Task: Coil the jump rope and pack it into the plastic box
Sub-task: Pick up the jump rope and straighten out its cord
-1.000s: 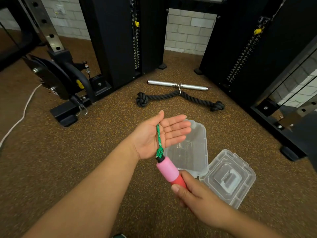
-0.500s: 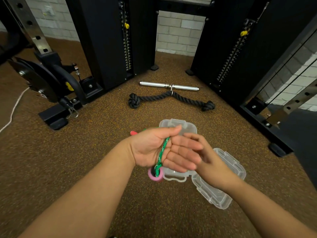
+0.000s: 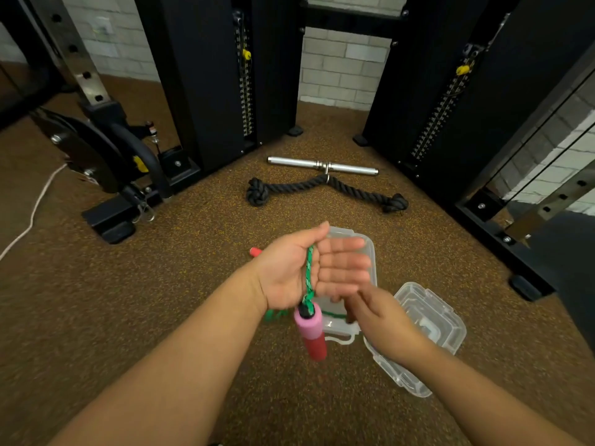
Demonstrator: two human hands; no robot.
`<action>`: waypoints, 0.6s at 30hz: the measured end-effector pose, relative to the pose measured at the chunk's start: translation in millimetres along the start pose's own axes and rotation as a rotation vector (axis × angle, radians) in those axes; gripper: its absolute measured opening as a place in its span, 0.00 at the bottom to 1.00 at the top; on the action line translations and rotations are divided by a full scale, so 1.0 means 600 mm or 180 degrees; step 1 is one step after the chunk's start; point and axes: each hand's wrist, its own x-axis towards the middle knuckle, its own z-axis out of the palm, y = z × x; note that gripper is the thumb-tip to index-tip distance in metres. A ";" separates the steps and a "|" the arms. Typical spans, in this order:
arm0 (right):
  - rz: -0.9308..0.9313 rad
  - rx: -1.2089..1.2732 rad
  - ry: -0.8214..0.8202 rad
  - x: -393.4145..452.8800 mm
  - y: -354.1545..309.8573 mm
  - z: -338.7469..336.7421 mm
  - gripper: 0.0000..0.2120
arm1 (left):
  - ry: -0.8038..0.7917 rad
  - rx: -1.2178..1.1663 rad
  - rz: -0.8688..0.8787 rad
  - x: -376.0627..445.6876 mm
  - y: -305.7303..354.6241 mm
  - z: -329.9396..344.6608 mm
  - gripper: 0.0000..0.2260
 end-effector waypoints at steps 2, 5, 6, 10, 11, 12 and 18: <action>-0.0362 -0.0895 -0.0157 -0.011 0.002 0.004 0.11 | 0.0385 -0.0155 0.0299 0.000 0.004 -0.009 0.27; -0.1038 -0.1617 -0.0193 -0.021 -0.004 0.006 0.14 | 0.0699 -0.0251 0.0531 0.002 0.008 -0.020 0.27; -0.1204 -0.1660 -0.0141 -0.023 -0.016 0.005 0.13 | 0.0786 -0.0220 0.0566 0.003 0.008 -0.024 0.27; -0.1569 -0.1494 -0.0090 -0.032 -0.047 0.008 0.12 | 0.1143 0.0274 0.0569 0.011 0.003 -0.022 0.29; -0.1552 -0.1299 -0.0091 -0.033 -0.052 0.008 0.12 | 0.1218 0.0427 0.0543 0.013 0.000 -0.022 0.29; -0.1501 -0.1058 -0.0088 -0.032 -0.057 0.006 0.12 | 0.1272 0.0569 0.0521 0.015 -0.003 -0.021 0.30; -0.1238 0.0048 0.0043 -0.017 -0.079 -0.020 0.12 | 0.1242 0.1036 0.0176 0.012 -0.017 -0.023 0.30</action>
